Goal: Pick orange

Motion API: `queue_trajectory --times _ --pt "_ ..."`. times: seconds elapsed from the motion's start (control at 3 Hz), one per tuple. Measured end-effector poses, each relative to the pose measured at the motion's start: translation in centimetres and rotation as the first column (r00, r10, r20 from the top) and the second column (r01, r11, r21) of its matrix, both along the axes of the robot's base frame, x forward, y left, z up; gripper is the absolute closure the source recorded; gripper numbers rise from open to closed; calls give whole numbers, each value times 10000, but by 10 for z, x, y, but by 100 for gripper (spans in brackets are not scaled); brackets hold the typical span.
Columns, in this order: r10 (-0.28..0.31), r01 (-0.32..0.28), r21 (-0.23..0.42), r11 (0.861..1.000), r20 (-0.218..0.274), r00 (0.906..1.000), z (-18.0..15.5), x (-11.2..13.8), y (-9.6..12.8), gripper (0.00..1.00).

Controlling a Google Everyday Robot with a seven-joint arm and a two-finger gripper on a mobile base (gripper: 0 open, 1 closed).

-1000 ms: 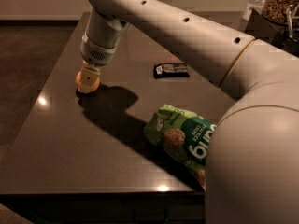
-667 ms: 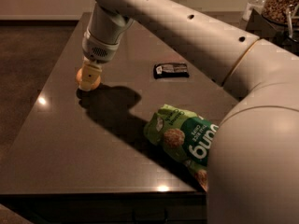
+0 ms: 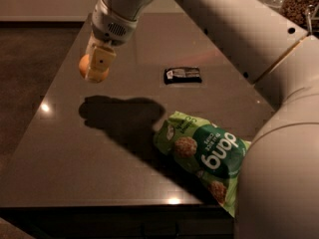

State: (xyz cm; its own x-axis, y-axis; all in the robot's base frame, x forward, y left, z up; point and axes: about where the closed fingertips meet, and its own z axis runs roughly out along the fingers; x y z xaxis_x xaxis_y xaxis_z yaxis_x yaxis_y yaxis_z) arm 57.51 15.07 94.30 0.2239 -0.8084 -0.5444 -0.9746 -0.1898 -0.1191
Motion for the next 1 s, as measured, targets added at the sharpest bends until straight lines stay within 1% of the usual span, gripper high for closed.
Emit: queue_trajectory --times 0.33,0.67,1.0 --pt "831 -835 361 9959 140 9964 31 -17 -13 100" --pt "1463 -1475 750 9862 218 9890 51 -32 -22 100" --pt "1560 -1578 910 9833 262 9874 54 -33 -19 100"
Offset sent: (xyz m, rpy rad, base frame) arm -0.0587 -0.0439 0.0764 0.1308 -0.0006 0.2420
